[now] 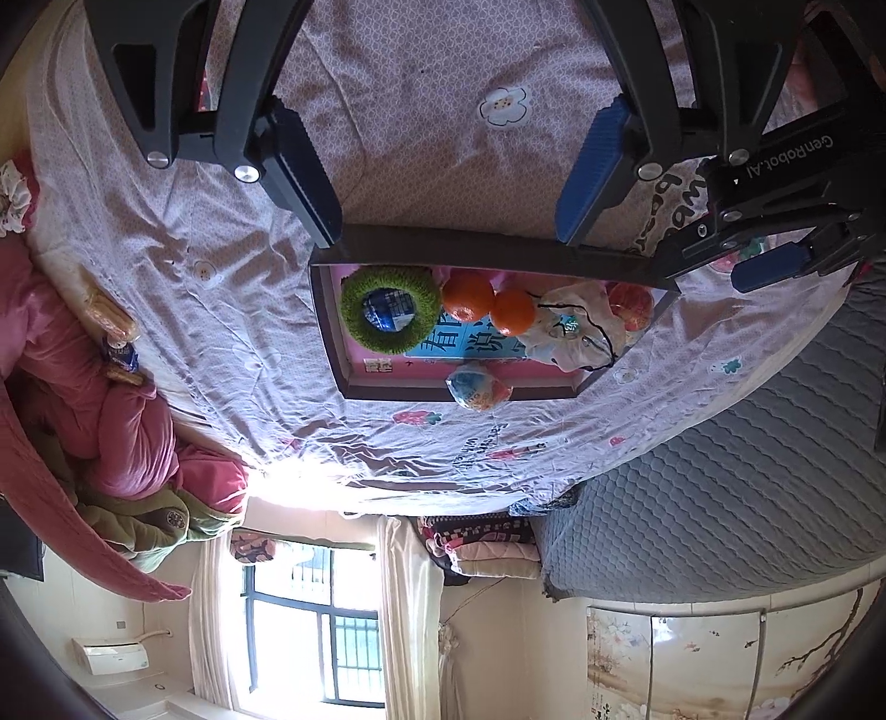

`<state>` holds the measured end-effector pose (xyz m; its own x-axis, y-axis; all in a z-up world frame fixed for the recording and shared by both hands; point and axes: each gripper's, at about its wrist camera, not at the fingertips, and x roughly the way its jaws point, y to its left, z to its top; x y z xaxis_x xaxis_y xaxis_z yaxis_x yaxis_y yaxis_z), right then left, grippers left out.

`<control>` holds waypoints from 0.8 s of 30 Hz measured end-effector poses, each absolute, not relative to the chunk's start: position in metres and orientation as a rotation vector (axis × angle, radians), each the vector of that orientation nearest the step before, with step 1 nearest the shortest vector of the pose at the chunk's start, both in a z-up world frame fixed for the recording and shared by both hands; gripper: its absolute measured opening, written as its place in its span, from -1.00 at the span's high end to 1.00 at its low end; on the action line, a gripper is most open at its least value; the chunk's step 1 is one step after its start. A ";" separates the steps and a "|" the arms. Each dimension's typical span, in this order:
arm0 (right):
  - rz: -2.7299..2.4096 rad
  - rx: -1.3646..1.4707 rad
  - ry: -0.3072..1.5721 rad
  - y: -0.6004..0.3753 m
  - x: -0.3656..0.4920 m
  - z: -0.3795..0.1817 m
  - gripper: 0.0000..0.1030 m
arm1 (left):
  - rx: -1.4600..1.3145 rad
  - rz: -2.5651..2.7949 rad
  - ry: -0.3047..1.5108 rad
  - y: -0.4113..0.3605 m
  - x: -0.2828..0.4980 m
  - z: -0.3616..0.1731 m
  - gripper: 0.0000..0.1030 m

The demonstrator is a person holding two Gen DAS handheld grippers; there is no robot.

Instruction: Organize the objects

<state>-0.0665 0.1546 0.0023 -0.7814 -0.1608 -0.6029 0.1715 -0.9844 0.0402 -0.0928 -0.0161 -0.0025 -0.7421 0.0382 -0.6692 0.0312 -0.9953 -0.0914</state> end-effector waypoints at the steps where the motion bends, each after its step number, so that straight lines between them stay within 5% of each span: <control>1: -2.805 0.958 0.007 0.156 -0.065 -0.003 -0.55 | -1.135 2.924 -0.141 -0.015 -0.093 -0.007 -0.49; 24: -2.829 1.023 0.065 0.154 -0.060 -0.057 -0.65 | -1.141 2.938 -0.102 -0.013 -0.092 -0.051 -0.49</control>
